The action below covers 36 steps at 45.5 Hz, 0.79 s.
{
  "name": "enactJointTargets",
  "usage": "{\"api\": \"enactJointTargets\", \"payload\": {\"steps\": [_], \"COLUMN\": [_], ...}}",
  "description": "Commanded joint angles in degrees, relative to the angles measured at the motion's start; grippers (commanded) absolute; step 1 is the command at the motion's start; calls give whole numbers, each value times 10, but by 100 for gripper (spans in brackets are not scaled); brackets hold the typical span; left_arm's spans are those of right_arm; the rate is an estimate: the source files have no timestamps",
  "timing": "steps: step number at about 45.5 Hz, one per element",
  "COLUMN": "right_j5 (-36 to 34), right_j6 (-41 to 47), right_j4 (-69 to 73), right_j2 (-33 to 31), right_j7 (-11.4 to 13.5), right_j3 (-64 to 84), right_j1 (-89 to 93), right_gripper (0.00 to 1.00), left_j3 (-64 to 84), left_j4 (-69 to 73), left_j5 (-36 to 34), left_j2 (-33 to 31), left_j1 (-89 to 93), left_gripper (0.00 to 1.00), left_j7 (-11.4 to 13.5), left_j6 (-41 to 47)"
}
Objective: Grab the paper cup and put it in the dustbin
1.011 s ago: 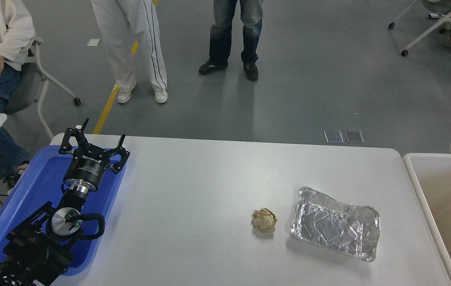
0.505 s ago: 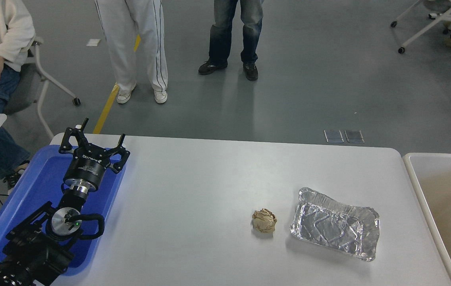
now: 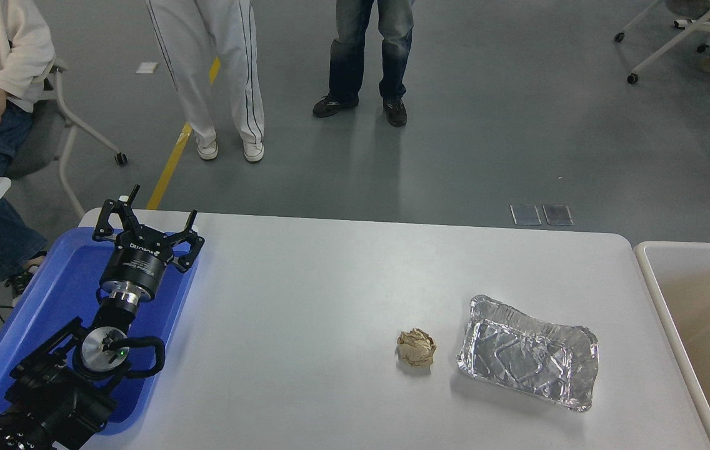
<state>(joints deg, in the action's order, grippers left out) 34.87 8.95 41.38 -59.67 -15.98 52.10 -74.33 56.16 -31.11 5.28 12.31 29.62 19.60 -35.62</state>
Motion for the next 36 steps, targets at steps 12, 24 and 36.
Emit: {"api": "enactJointTargets", "payload": {"steps": [12,24,36], "right_j5": [-211,-228,-226], "right_j6": [-111,-133,-167], "right_j4": [-119,-317,-352], "right_j2": [89,220,261], "right_j7": [102,109,109], "right_j3": [-99,-216,-233], "right_j1": [218,379,419], "right_gripper": [0,0,0], "left_j3": [0,0,0], "left_j4": [0,0,0], "left_j5": [0,0,0], "left_j2": [0,0,0], "left_j1": [0,0,0], "left_gripper": [100,100,100], "left_j7": [0,0,0], "left_j6": [0,0,0]}}
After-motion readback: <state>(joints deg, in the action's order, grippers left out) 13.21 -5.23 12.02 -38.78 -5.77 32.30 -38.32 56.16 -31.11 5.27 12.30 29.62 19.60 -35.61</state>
